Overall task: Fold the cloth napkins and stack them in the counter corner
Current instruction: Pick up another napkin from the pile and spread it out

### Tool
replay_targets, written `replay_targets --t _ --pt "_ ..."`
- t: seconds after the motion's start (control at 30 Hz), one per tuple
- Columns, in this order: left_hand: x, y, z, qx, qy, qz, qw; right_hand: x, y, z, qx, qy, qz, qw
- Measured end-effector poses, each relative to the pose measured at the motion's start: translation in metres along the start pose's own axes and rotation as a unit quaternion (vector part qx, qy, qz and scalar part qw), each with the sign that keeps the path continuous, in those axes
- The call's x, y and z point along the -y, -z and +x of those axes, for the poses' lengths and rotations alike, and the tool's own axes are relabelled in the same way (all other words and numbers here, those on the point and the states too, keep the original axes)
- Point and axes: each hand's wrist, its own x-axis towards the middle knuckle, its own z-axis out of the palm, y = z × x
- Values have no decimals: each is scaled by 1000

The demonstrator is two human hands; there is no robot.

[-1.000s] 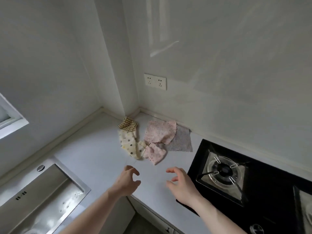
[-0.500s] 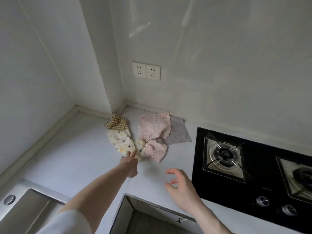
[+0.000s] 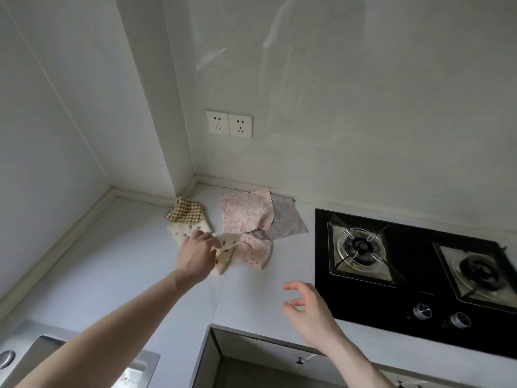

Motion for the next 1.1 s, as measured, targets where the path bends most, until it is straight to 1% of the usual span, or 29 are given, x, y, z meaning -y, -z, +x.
replay_targets --t 0.07,0.13,0.2,0.3,0.5,0.67,0.77,0.83,0.9,1.1 --pt "3 24 -6 -73 -21 -45 996 5 -3 2 2 3 -4 1000" --pt "-2 48 -14 -97 -33 -90 991 12 -5 5 9 10 -7 1000" --pt "-11 70 -23 -99 -26 -144 984 20 -7 9 15 19 -8 1000" --pt "-25 97 -38 -41 -25 -231 972 31 -12 17 17 44 1 999" --pt "-49 138 -61 71 -69 -300 949 57 -8 26 27 74 26 997" --pt "-68 158 -70 151 -118 -268 944 82 7 22 59 140 29 988" --pt "-79 162 -71 179 -143 -240 944 87 13 20 83 158 28 984" --pt "-85 161 -71 181 -152 -227 945 87 16 23 76 163 4 984" --pt "-89 157 -70 165 -151 -210 952 87 23 23 57 154 -24 986" --pt "-84 143 -63 137 -97 -113 979 70 47 21 19 136 -55 989"
